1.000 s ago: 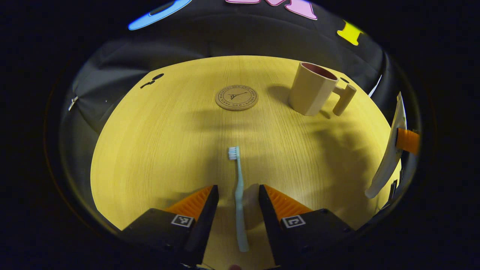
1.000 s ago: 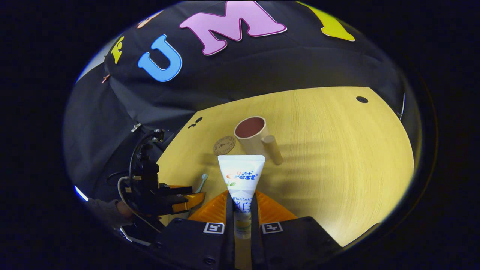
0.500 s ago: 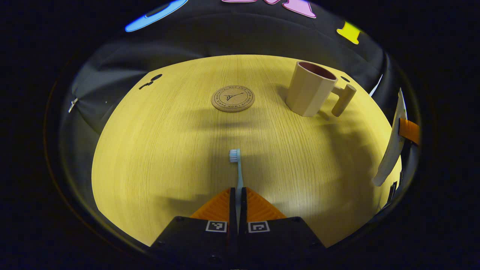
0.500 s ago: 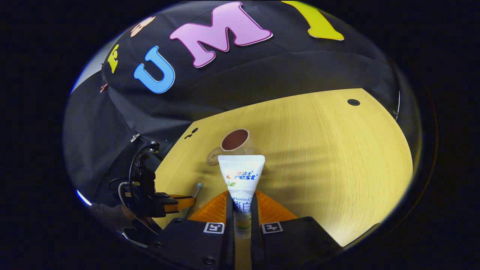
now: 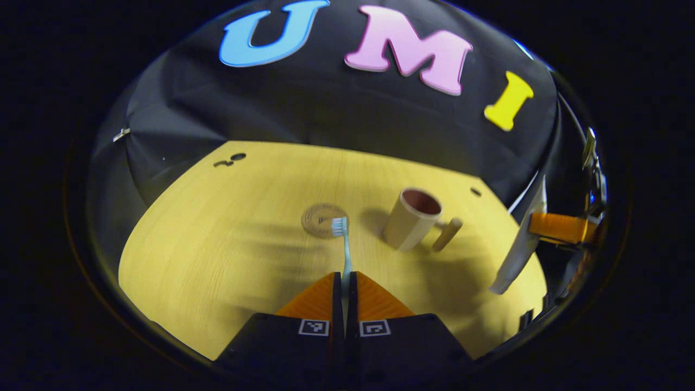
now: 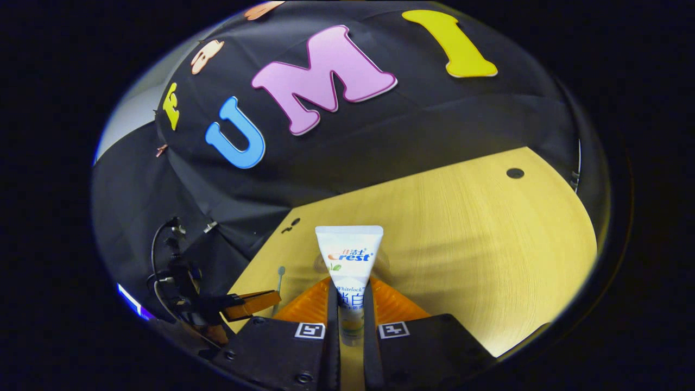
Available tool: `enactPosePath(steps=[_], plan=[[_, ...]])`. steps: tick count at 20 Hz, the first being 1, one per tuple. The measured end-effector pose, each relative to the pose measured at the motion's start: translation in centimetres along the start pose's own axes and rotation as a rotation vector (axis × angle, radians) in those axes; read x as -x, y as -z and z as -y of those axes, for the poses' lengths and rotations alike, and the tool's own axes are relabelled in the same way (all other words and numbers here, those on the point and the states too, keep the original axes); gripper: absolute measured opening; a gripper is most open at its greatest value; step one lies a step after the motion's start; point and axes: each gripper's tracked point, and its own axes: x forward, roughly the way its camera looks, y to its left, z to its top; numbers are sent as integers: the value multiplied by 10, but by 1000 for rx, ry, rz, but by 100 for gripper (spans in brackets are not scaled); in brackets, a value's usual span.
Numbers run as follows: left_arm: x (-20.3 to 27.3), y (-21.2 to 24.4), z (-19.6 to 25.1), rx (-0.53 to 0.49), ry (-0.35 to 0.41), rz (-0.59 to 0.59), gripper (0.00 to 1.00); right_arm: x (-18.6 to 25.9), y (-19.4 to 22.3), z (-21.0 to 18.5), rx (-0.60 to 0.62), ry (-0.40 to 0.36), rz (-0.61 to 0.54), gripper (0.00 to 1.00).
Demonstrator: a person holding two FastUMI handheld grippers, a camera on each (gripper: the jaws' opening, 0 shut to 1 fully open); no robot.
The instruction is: Put the toothbrush and toothpaste on the desktop into the cup, then pick up the cup and place it on the coaster on the desktop.
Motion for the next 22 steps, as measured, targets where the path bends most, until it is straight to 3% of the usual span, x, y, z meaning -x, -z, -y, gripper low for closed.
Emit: enactPosePath(steps=[5,9,15,22], plan=[[29,-50,31,84,61,169,6,-34,-68,-27,77,-65,119,20],[44,-67,44,133,82,249,6,-82,-88,-30,161,-68,154,20],[41,-76,55,184,81,307,6,-151,-57,-11,236,-57,87,21],[20,-97,58,239,55,396,6,-183,-16,9,284,-47,-9,21]])
